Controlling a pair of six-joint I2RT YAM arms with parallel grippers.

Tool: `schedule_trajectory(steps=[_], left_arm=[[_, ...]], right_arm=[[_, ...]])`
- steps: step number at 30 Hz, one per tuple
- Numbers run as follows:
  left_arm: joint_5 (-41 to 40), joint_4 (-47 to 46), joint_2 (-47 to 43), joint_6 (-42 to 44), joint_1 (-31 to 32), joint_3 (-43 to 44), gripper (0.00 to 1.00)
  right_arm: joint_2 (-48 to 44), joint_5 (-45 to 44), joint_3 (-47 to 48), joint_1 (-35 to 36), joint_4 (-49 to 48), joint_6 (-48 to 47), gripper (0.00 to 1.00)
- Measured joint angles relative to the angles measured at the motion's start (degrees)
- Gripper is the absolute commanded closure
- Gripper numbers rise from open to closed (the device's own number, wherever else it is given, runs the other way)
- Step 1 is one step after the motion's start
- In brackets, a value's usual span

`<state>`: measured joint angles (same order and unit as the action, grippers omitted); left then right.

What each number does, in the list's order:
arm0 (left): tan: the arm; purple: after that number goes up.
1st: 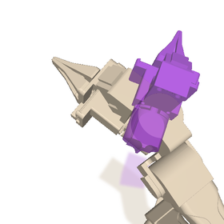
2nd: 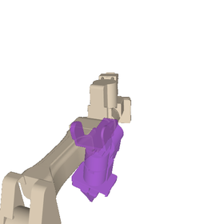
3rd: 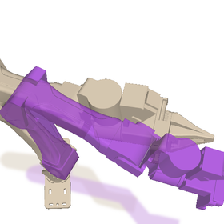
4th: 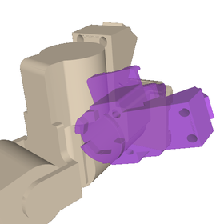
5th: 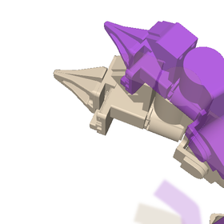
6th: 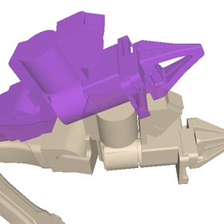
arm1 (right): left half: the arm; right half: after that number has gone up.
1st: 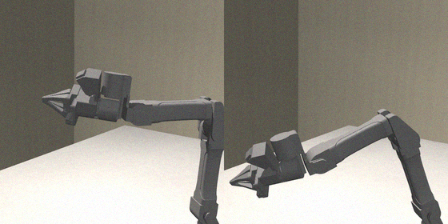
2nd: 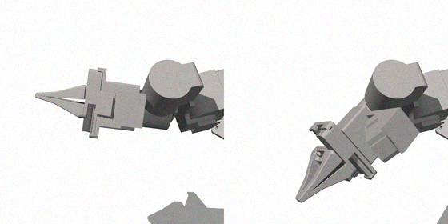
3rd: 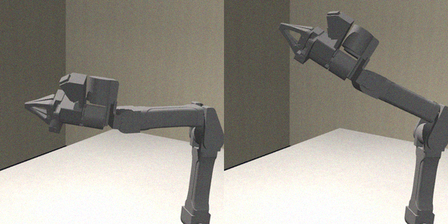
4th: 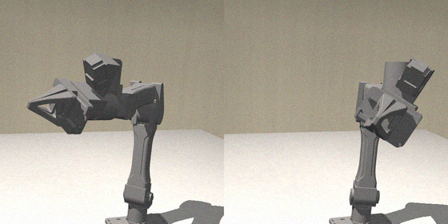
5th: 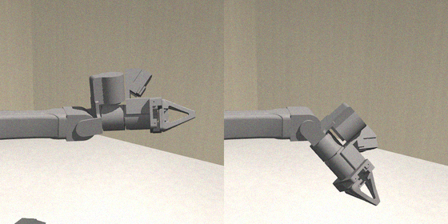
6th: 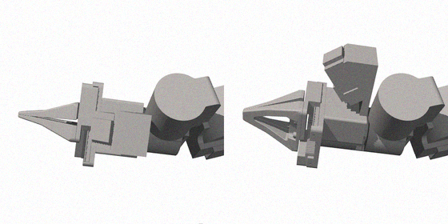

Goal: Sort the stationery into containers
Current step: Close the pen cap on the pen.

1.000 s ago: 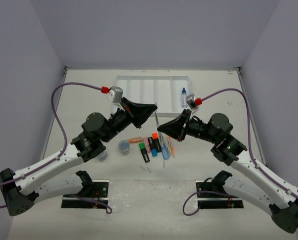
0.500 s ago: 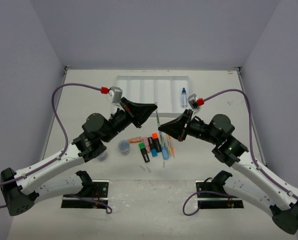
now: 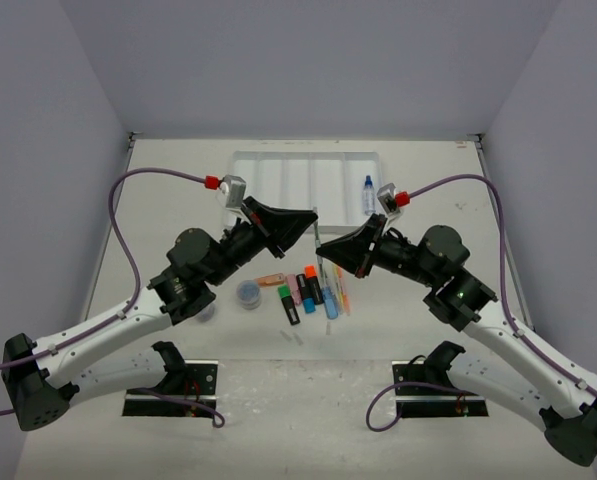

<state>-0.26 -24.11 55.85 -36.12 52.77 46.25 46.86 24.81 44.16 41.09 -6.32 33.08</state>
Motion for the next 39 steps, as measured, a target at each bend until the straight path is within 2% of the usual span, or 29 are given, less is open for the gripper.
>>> schedule_trajectory(steps=[10, 11, 13, 16, 20, 24, 26, 27, 30, 32, 34, 37, 38, 39], left_arm=[[-0.1, -5.7, -0.2, -2.5, -0.3, -1.1, 0.99], [-0.2, -6.4, -0.2, -2.5, -0.3, -1.1, 0.97], [-0.4, -7.3, -0.3, -2.7, -0.3, -1.1, 0.85], [-0.6, -7.4, -0.4, -2.7, -0.5, -1.1, 0.72], [0.1, -3.0, -0.3, -2.2, -0.2, -1.1, 0.75], [0.9, -0.4, 0.0, -1.7, -0.2, -0.3, 0.97], [1.3, 0.4, 0.2, -1.4, -0.2, 0.4, 1.00], [1.5, 0.6, 0.3, -1.2, -0.2, 0.6, 1.00], [1.9, 0.8, 0.2, -0.3, -0.3, 0.9, 1.00], [2.7, 0.8, -0.1, 0.4, -0.4, 1.0, 1.00], [4.0, 0.6, -0.5, 1.3, -0.4, 1.0, 1.00], [5.6, 0.7, -0.9, 2.6, -0.4, 1.0, 0.99], [5.8, 0.8, -0.9, 2.7, -0.5, 1.0, 0.98], [6.1, 0.9, -0.9, 2.8, -0.6, 1.0, 0.92]], right_arm=[[0.3, -1.7, -0.4, 0.3, -7.4, 5.1, 1.00], [0.5, -1.7, -0.6, 0.3, -8.7, 6.0, 1.00], [0.9, -1.6, -0.6, 0.5, -10.0, 6.6, 1.00], [2.3, -1.4, -0.6, 0.6, -12.2, 7.1, 1.00], [3.6, -1.5, -0.3, 0.1, -14.7, 6.7, 1.00], [4.3, -1.6, -0.1, 0.0, -14.7, 6.5, 1.00], [4.6, -1.6, -0.1, -0.1, -15.0, 6.5, 1.00], [4.7, -1.5, 0.0, -0.2, -15.0, 6.5, 0.98], [5.5, -0.8, 0.9, -0.3, -15.0, 6.4, 0.80], [6.4, 0.3, 1.7, -0.3, -15.0, 6.0, 0.80], [7.8, 2.3, 2.4, -0.2, -15.3, 5.9, 0.81], [9.7, 5.1, 2.6, 0.1, -16.8, 6.4, 0.96], [10.0, 5.8, 2.6, 0.2, -17.3, 6.4, 0.99], [10.2, 6.3, 2.6, 0.2, -17.7, 6.4, 1.00]])
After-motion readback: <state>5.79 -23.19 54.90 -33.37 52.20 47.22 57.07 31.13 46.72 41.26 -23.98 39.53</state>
